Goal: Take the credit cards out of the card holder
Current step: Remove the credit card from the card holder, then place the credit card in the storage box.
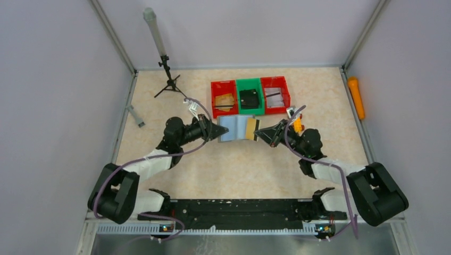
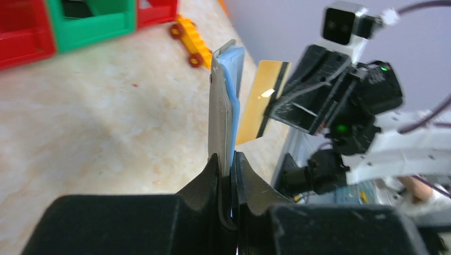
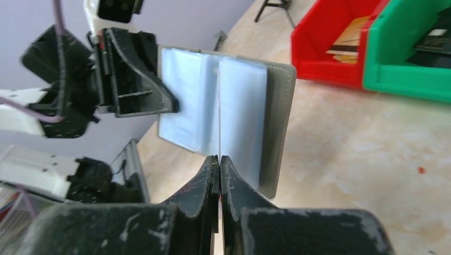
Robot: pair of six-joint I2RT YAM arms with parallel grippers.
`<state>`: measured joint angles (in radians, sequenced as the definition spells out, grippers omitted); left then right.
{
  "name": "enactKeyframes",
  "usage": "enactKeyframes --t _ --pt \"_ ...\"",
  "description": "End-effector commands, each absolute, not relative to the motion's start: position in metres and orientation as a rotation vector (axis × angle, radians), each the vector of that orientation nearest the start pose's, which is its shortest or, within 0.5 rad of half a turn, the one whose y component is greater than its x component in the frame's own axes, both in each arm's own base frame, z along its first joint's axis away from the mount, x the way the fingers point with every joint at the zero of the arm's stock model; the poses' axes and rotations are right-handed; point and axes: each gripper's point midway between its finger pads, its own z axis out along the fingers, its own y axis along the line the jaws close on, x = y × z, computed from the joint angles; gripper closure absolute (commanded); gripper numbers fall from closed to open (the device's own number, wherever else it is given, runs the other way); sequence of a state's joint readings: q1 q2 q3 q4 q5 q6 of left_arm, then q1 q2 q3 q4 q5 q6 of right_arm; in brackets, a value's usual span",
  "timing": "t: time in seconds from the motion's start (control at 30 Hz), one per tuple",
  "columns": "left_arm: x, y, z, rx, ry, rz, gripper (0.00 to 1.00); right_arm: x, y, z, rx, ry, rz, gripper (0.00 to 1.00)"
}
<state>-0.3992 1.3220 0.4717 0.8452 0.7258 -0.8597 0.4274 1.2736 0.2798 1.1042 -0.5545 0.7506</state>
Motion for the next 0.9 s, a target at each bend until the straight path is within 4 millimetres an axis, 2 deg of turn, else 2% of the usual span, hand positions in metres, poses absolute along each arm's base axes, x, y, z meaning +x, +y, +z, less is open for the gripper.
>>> enactKeyframes --t 0.0,0.1,0.13,0.3,0.37,0.5,0.6,0.7,0.77,0.87 --pt "0.290 -0.233 0.184 0.101 1.863 -1.180 0.92 0.278 0.227 0.177 -0.243 1.657 1.095 1.00" --pt "0.294 -0.212 0.192 0.027 1.832 -1.048 0.96 0.282 0.224 0.180 -0.291 1.655 1.015 1.00" --pt "0.296 -0.202 0.192 -0.012 1.827 -0.991 1.00 0.284 0.226 0.181 -0.323 1.657 0.986 1.00" --pt "0.299 -0.134 0.196 -0.296 1.783 -0.668 1.00 0.291 0.259 0.178 -0.517 1.726 0.775 1.00" --pt "0.295 -0.116 0.203 -0.366 1.733 -0.610 1.00 0.299 0.269 0.180 -0.569 1.739 0.690 1.00" --pt "0.291 -0.096 0.209 -0.440 1.665 -0.557 1.00 0.324 0.285 0.185 -0.644 1.754 0.598 1.00" --pt "0.290 -0.085 0.208 -0.490 1.661 -0.511 1.00 0.341 0.305 0.182 -0.782 1.753 0.567 1.00" --pt "0.289 -0.074 0.204 -0.560 1.671 -0.461 1.00 0.368 0.319 0.178 -0.839 1.788 0.499 1.00" --pt "0.289 -0.071 0.203 -0.580 1.669 -0.444 1.00 0.390 0.329 0.186 -0.862 1.791 0.449 1.00" --pt "0.290 -0.069 0.203 -0.585 1.670 -0.434 1.00 0.417 0.337 0.175 -0.889 1.839 0.356 1.00"
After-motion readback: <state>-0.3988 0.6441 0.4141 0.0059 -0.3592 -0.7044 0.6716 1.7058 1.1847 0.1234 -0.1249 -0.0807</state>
